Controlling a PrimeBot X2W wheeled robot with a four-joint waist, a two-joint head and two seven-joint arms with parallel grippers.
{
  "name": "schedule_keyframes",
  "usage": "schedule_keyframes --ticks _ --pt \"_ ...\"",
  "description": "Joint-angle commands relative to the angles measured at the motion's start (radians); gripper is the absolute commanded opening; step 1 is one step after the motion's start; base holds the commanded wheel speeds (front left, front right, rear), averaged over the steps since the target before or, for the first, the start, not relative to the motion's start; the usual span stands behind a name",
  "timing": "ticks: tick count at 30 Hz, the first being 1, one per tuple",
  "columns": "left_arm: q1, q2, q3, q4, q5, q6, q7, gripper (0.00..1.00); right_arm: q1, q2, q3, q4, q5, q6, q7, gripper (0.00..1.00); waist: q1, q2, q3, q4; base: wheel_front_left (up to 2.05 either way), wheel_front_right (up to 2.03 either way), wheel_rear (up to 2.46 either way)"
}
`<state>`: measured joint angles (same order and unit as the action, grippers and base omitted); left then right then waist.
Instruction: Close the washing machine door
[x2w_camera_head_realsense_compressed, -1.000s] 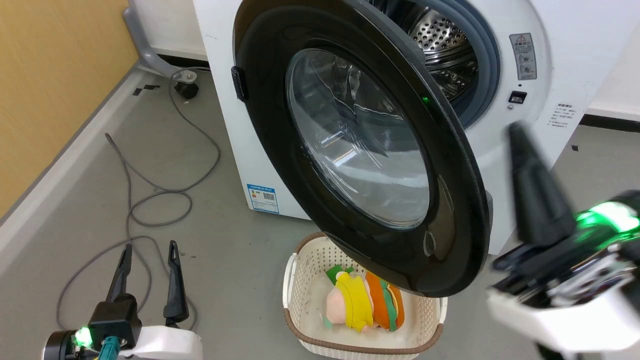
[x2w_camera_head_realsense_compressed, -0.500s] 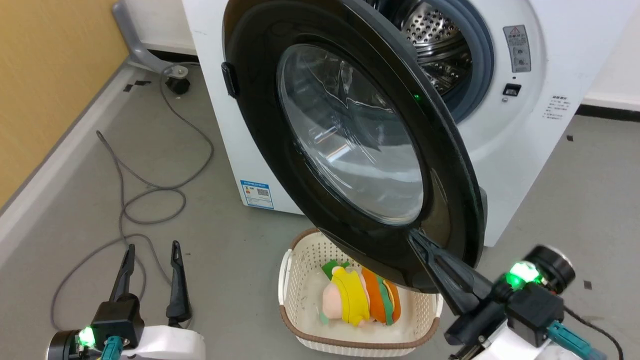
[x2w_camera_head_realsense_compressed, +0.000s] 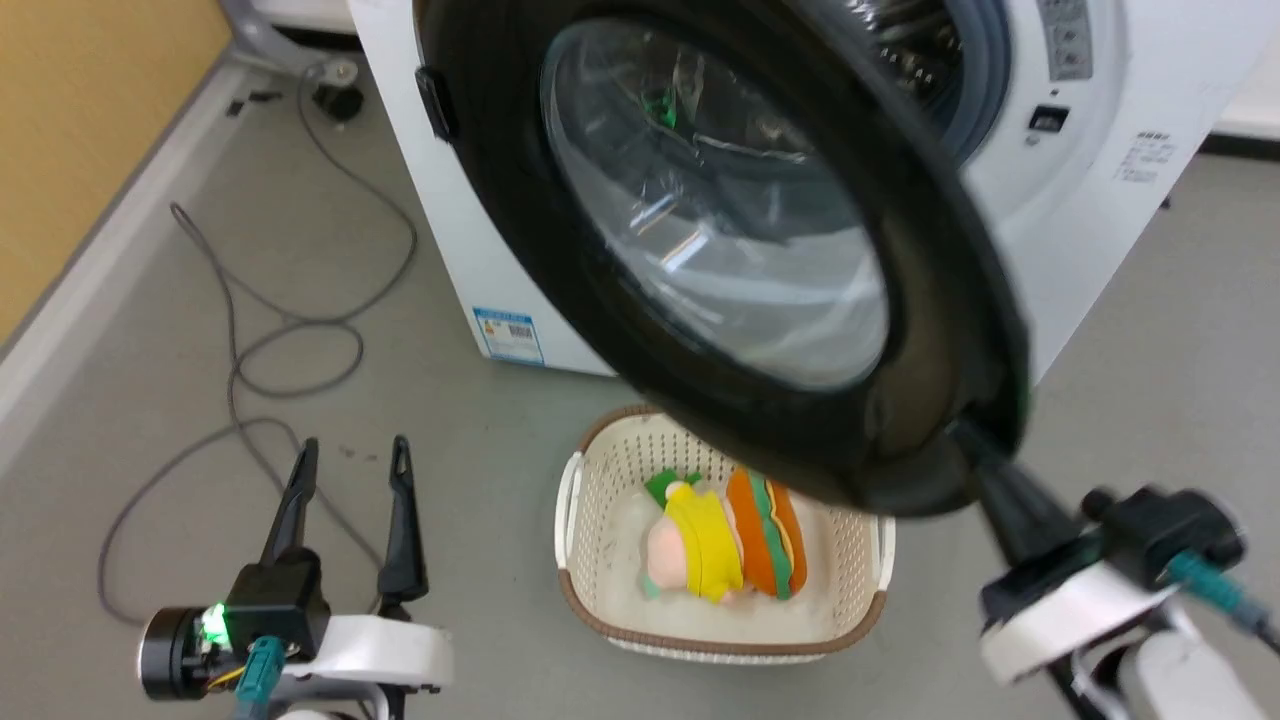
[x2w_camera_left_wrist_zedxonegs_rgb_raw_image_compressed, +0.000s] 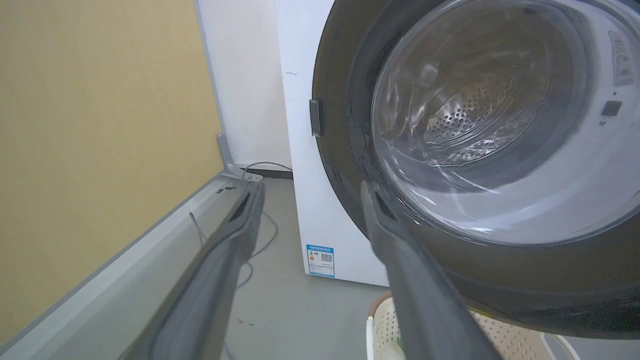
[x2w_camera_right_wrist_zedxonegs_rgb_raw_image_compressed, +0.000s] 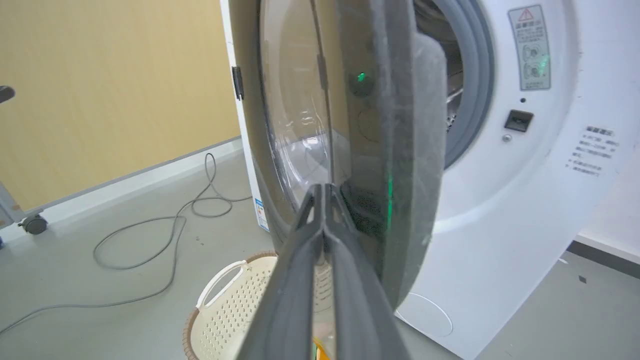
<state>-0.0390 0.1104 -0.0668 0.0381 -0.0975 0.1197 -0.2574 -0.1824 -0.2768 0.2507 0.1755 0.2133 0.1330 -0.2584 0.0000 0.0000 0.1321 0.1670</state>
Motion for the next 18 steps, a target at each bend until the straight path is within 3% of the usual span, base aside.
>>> schedule_keyframes --ticks 1,11,18 --pt "-0.022 -0.006 -0.003 -0.004 0.01 -0.006 -0.004 1.0 -0.033 0.004 -0.03 0.022 0.01 -0.002 -0.003 0.0 0.0 0.0 0.025 0.005 0.0 0.0 0.0" --pt "-0.094 -0.039 -0.02 -0.015 0.019 -0.029 -0.004 1.0 -0.282 0.022 -0.189 0.201 0.016 -0.002 -0.003 0.0 0.0 0.0 0.15 0.018 0.0 0.0 0.0" --pt "-0.142 -0.053 -0.039 -0.02 0.016 -0.033 -0.004 1.0 -0.483 0.013 -0.238 0.338 0.0 -0.002 -0.003 0.0 0.0 0.0 0.232 0.028 0.0 0.0 0.0"
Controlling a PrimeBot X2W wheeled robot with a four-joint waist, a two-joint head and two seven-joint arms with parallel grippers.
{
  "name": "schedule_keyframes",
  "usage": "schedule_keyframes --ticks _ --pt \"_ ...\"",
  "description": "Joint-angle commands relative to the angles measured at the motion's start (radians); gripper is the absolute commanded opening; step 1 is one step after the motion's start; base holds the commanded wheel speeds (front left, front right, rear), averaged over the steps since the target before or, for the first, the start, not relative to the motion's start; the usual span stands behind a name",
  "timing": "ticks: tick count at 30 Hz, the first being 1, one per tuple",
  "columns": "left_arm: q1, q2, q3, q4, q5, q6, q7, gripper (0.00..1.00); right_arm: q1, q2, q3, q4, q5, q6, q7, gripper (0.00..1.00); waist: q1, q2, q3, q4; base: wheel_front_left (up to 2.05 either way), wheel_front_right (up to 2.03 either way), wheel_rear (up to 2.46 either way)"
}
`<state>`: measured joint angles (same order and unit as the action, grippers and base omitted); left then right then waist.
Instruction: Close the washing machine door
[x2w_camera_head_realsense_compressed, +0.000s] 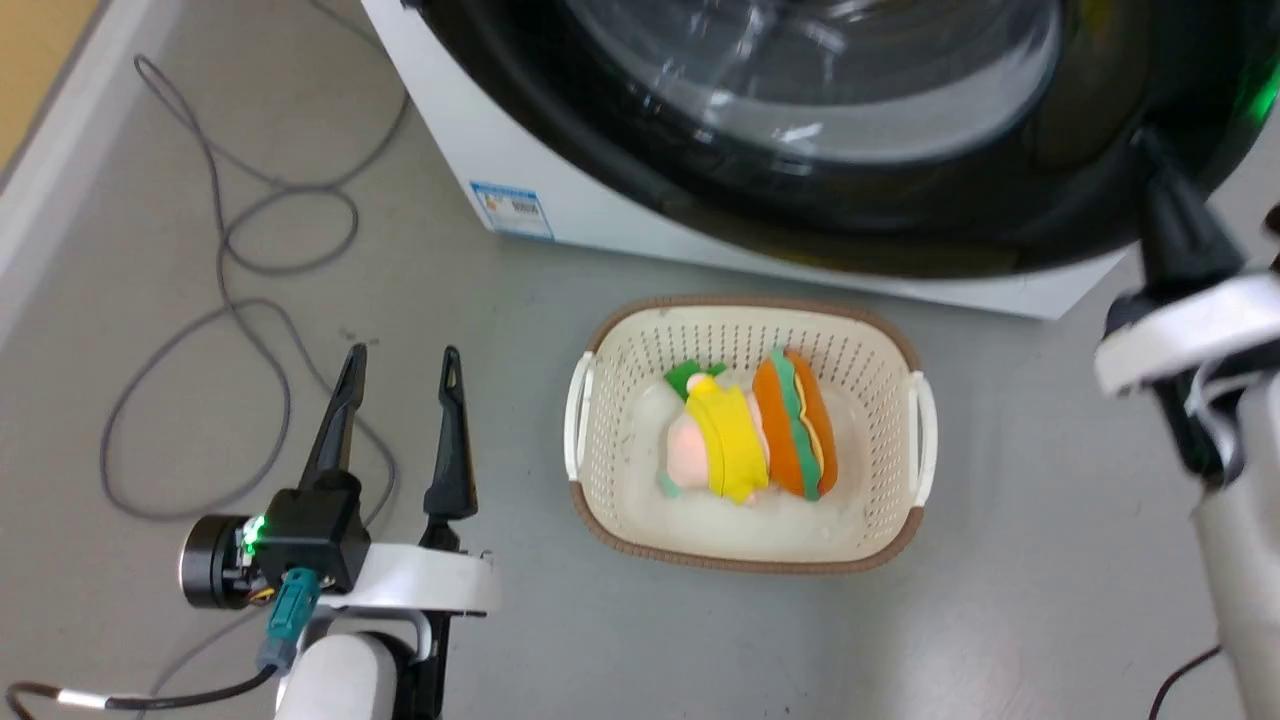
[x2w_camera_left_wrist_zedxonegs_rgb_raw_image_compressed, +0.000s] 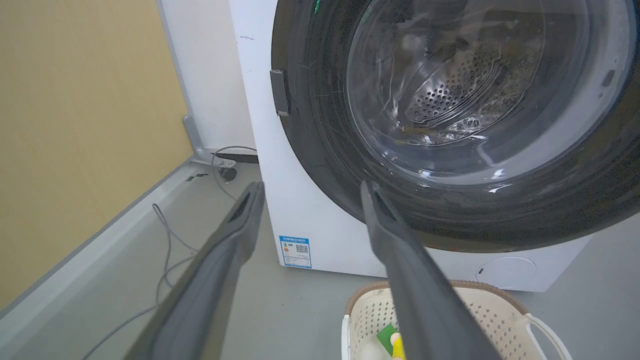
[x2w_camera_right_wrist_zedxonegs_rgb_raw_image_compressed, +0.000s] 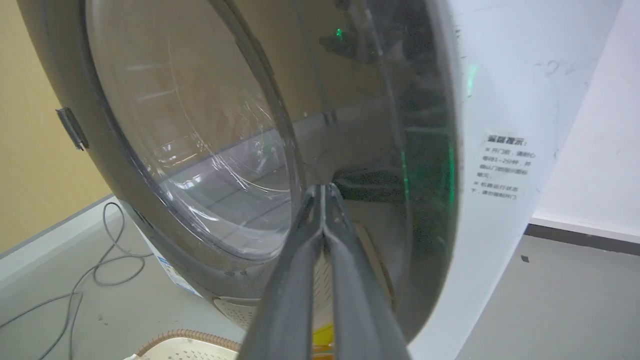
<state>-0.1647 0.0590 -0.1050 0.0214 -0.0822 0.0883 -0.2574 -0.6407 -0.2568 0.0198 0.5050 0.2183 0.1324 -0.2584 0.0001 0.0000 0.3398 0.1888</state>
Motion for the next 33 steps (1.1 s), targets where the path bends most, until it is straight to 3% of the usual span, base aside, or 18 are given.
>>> schedule_keyframes --ticks 1,15,21,25,26,27,28,33 --pt "-0.023 -0.003 -0.003 -0.004 0.0 -0.001 -0.004 1.0 -0.049 -0.01 -0.014 0.025 -0.009 -0.002 -0.003 0.0 -0.0001 0.0 0.033 0.008 0.0 0.0 0.0" --pt "-0.06 -0.008 -0.016 -0.002 -0.017 0.009 -0.004 1.0 -0.236 -0.039 -0.095 0.178 -0.095 -0.002 -0.003 0.0 -0.0001 0.0 0.08 0.024 0.0 0.0 0.0" --pt "-0.05 -0.009 -0.007 0.001 -0.019 0.019 -0.004 1.0 -0.221 -0.027 -0.104 0.179 -0.113 -0.002 -0.003 0.0 -0.0001 0.0 0.058 0.007 0.0 0.0 0.0" --pt "-0.038 -0.009 0.008 0.009 -0.016 0.025 -0.004 1.0 -0.172 -0.014 -0.118 0.116 -0.127 -0.002 -0.003 0.0 -0.0001 0.0 0.019 -0.013 0.0 0.0 0.0" --pt "-0.034 -0.009 0.013 0.012 -0.013 0.024 -0.004 1.0 -0.155 -0.008 -0.126 0.09 -0.128 -0.002 -0.003 0.05 -0.0001 0.0 0.006 -0.019 0.0 0.0 0.0" --pt "-0.029 -0.009 0.018 0.014 -0.01 0.024 -0.004 1.0 -0.136 0.0 -0.131 0.063 -0.125 -0.002 -0.003 0.38 -0.0001 0.0 -0.007 -0.026 0.0 0.0 0.0" --pt "-0.023 -0.009 0.023 0.016 -0.008 0.023 -0.004 1.0 -0.116 0.008 -0.136 0.035 -0.122 -0.002 -0.003 1.0 -0.0001 0.0 -0.021 -0.034 0.0 0.0 0.0" --pt "0.013 -0.009 0.047 0.026 0.004 0.014 -0.004 1.0 0.007 0.052 -0.176 -0.132 -0.149 -0.002 -0.003 1.0 -0.0001 0.0 -0.096 -0.079 0.0 0.0 0.0"
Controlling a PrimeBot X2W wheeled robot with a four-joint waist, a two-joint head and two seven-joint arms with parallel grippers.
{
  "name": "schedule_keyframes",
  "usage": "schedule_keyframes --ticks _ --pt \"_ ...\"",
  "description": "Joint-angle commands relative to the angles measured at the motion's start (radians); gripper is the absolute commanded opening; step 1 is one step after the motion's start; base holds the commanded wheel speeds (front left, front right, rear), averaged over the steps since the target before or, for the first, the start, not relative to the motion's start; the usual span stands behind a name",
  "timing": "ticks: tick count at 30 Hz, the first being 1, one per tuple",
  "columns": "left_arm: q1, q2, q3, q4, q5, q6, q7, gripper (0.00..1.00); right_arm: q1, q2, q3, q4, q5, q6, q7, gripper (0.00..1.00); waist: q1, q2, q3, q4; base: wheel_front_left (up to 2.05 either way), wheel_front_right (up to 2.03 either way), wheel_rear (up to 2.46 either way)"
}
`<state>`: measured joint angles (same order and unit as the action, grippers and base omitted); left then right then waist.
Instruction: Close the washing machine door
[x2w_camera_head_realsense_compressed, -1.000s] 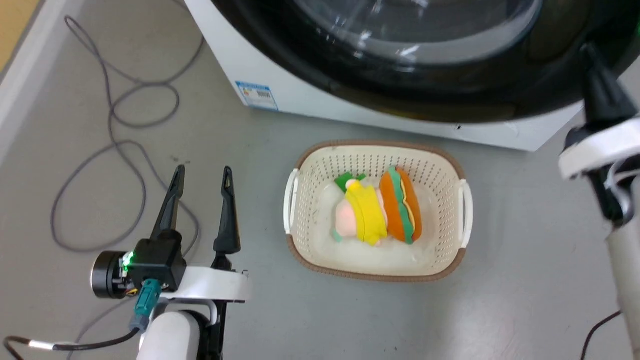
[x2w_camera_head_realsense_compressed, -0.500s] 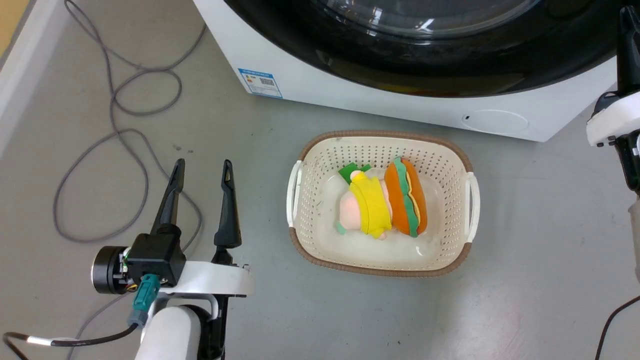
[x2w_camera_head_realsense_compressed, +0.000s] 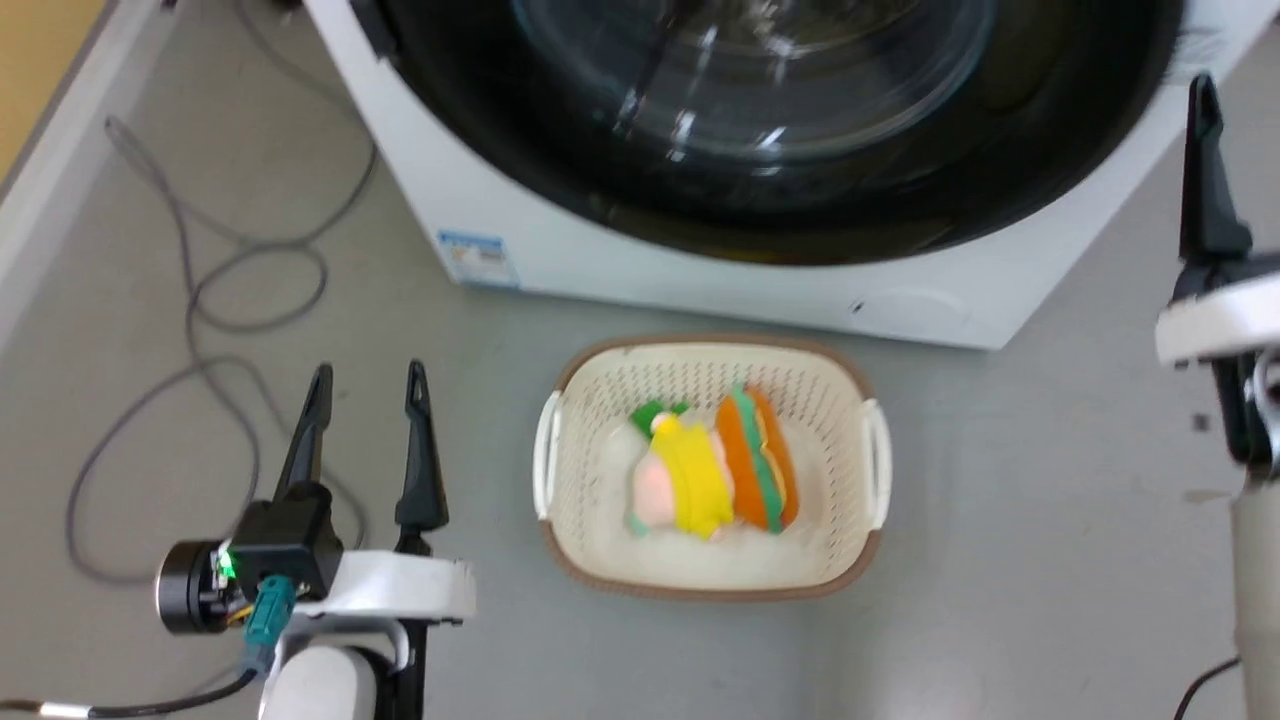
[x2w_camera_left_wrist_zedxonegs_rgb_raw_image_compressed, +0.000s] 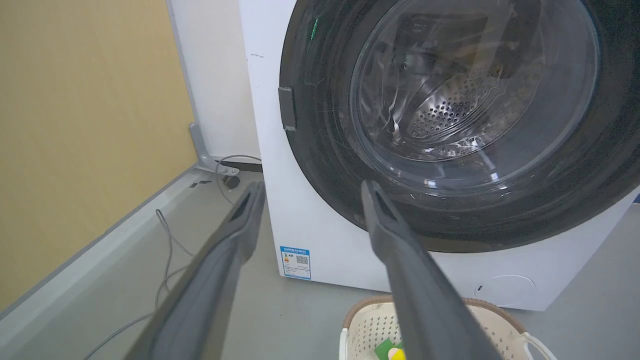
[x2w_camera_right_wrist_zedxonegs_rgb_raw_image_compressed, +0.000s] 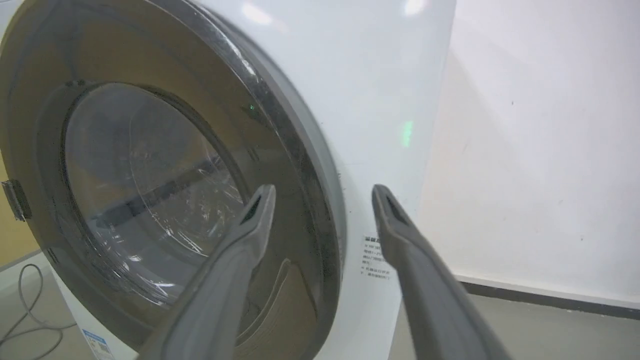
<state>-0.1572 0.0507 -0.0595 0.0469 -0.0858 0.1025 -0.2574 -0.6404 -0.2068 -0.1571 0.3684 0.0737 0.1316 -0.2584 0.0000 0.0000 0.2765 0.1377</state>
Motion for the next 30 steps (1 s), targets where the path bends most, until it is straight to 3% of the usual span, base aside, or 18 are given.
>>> schedule_keyframes --ticks 1,7,15,22,30 --pt "0.013 0.0 0.005 0.003 0.009 -0.001 -0.004 1.0 0.032 0.013 -0.005 -0.025 -0.011 -0.001 -0.003 1.0 0.0 0.0 -0.048 -0.038 0.0 0.0 0.0" --pt "0.059 0.0 0.02 0.013 0.019 -0.009 -0.004 1.0 0.17 0.072 -0.012 -0.149 -0.038 -0.001 -0.003 1.0 0.0 0.0 -0.123 -0.095 0.0 0.0 0.0" --pt "0.118 0.0 0.034 0.026 0.033 -0.013 -0.004 1.0 0.338 0.134 -0.002 -0.187 -0.058 -0.001 -0.003 1.0 0.0 0.0 -0.199 -0.156 0.0 0.0 0.0" --pt "0.164 0.0 0.042 0.04 0.037 -0.012 -0.004 1.0 0.468 0.155 0.032 -0.216 -0.051 -0.001 -0.003 1.0 0.0 0.0 -0.259 -0.184 0.0 0.0 0.0" --pt "0.186 0.0 0.041 0.04 0.044 -0.005 -0.004 1.0 0.609 0.156 0.076 -0.264 0.054 -0.001 -0.003 1.0 0.0 0.0 -0.276 -0.196 0.0 0.0 0.0"
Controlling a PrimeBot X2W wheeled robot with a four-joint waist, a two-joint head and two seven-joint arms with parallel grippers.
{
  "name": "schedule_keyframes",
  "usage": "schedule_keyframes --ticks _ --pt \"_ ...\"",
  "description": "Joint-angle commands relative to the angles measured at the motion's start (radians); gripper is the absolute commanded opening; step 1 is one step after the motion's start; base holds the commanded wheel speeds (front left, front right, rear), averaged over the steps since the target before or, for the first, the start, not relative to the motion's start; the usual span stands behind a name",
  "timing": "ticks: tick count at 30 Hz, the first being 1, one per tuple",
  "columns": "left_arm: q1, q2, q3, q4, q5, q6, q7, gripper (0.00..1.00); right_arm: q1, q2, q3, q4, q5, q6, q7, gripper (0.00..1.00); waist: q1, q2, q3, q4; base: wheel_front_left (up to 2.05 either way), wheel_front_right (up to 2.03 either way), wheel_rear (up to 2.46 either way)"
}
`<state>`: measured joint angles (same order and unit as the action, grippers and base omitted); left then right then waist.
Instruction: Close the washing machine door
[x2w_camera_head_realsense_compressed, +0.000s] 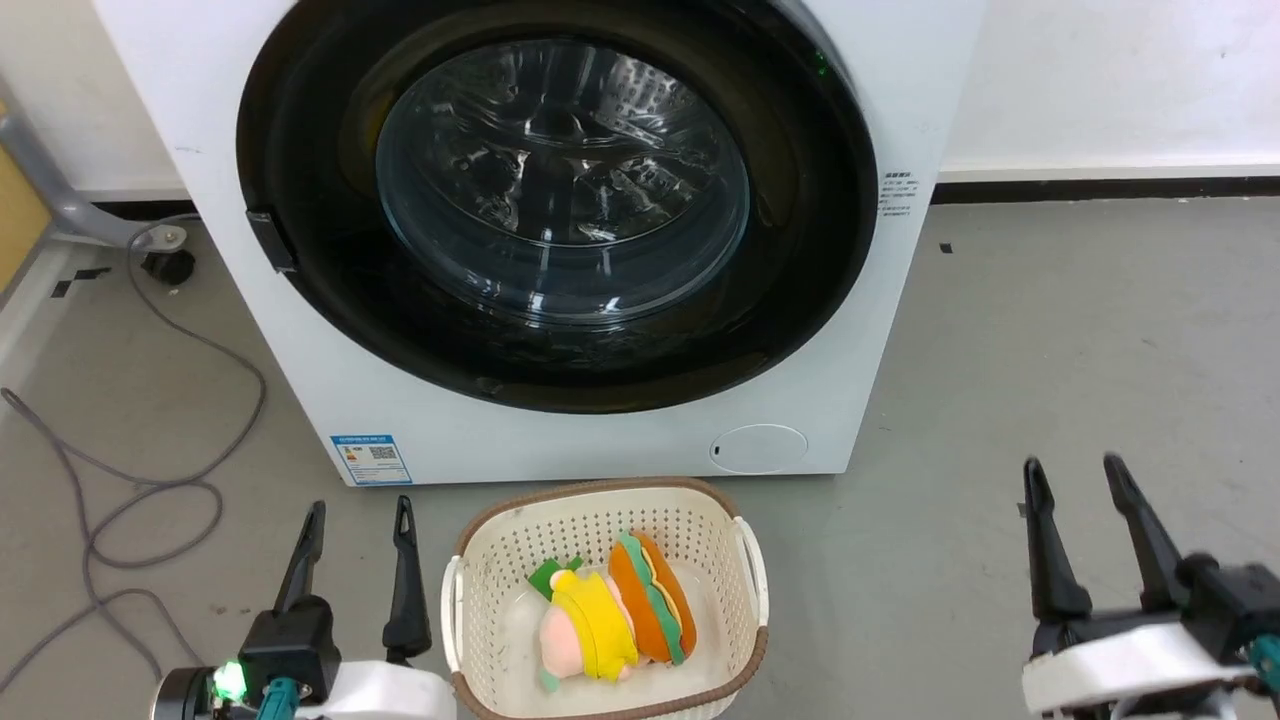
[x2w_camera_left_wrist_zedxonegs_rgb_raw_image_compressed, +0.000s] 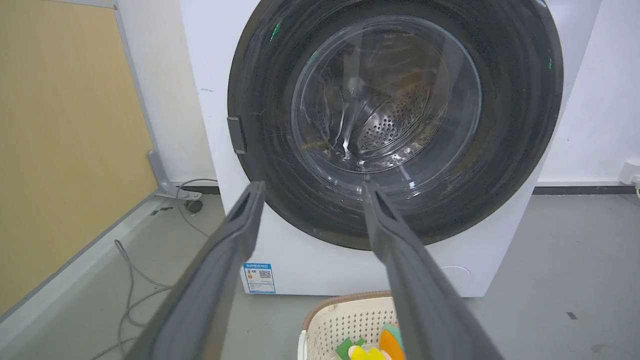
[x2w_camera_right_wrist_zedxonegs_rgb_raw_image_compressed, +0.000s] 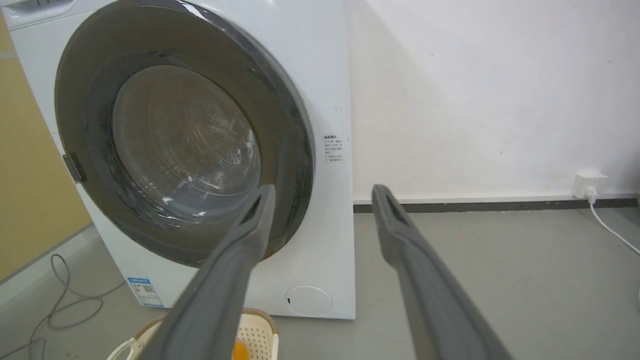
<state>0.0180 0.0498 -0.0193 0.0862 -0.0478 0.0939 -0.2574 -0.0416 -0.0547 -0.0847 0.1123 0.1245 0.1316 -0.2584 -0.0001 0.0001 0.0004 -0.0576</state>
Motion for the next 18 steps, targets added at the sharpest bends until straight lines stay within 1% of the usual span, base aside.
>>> schedule_keyframes --ticks 1,3,4,18 --pt "0.013 0.001 0.0 0.001 0.006 0.003 -0.004 1.0 0.02 0.004 0.007 -0.012 0.006 -0.001 -0.003 1.0 0.0001 -0.0001 0.0 -0.002 0.0 0.0 0.0" --pt "0.017 0.0 0.002 0.001 0.003 0.0 -0.004 1.0 0.035 0.004 0.013 -0.016 0.006 -0.001 -0.003 1.0 0.0001 -0.0001 -0.001 -0.003 0.0 0.0 0.0" --pt "0.006 0.0 0.001 0.0 0.001 -0.001 0.001 0.0 0.027 0.0 0.011 -0.009 0.005 0.0 0.0 0.0 0.0001 -0.0001 -0.001 -0.003 0.0 0.0 0.0" --pt "0.004 0.0 0.002 -0.008 0.005 -0.01 0.026 0.0 0.028 0.0 0.018 -0.019 -0.008 0.0 0.026 0.0 0.0001 -0.0001 -0.001 0.003 0.0 0.0 0.0"
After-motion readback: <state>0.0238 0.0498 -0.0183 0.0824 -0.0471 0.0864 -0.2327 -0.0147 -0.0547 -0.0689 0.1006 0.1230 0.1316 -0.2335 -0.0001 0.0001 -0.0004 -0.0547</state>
